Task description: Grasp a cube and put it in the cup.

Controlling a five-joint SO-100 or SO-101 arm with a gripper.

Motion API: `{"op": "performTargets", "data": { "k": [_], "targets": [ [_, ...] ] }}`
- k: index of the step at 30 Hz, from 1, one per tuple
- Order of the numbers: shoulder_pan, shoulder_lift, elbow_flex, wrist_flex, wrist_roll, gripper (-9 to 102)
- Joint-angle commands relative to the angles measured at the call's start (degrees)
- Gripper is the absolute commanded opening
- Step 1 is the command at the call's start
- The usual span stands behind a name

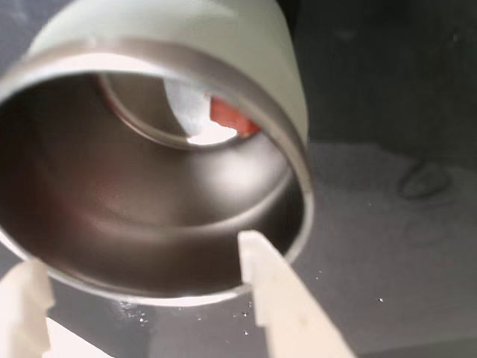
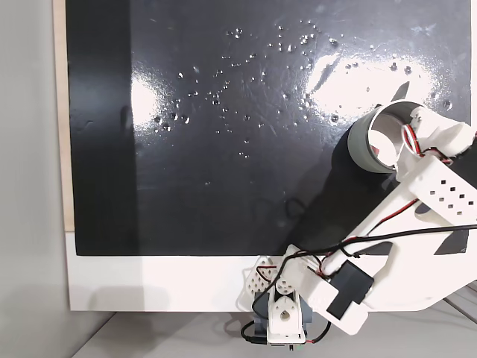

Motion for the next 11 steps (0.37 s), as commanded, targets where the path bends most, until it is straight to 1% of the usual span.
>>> {"op": "performTargets", "data": {
  "k": [1, 11],
  "targets": [
    [-1.05, 4.66, 0.88, 0.35, 1.14, 27],
    [-3.96, 8.09, 3.16, 0.35, 3.08, 25]
  ]
}}
